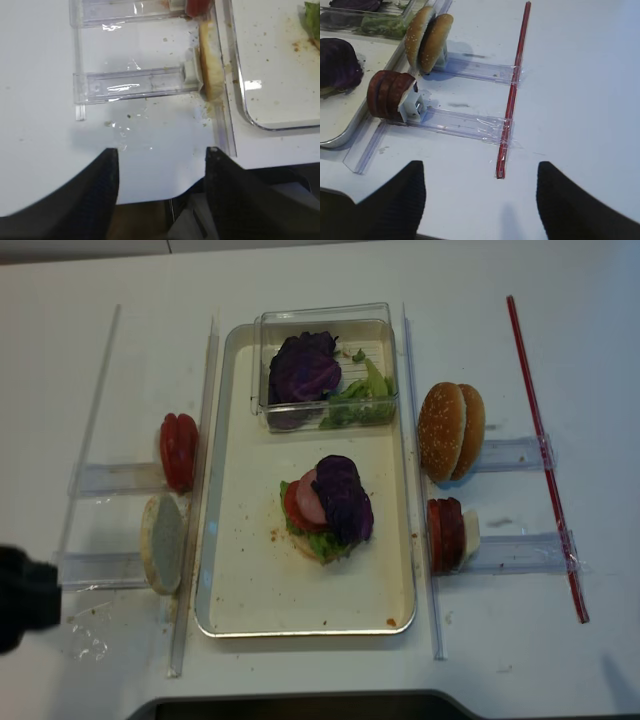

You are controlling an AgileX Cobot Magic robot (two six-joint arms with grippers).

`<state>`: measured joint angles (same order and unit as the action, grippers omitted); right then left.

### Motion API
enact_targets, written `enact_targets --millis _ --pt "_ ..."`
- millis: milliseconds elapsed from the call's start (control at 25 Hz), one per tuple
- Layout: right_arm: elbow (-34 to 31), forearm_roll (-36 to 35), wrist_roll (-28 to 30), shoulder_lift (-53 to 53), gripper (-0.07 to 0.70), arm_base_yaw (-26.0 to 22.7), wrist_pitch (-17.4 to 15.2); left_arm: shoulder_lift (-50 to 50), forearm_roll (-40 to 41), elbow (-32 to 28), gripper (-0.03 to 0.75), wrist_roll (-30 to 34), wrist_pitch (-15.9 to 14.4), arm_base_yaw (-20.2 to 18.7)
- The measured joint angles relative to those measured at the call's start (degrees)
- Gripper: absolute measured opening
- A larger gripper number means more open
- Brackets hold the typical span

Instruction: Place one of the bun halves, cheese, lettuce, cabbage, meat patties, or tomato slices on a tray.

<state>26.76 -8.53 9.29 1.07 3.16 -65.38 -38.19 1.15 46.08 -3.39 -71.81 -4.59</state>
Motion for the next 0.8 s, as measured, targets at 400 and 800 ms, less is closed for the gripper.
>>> enact_targets --millis 400,800 --pt "0.0 0.0 0.0 0.0 0.502 0.0 0.0 18.9 0.3 -12.3 0.363 1.2 -0.2 0.1" --pt "0.0 0.0 0.0 0.0 0.502 0.0 0.0 37.8 0.3 -17.8 0.361 2.4 4.0 0.1"
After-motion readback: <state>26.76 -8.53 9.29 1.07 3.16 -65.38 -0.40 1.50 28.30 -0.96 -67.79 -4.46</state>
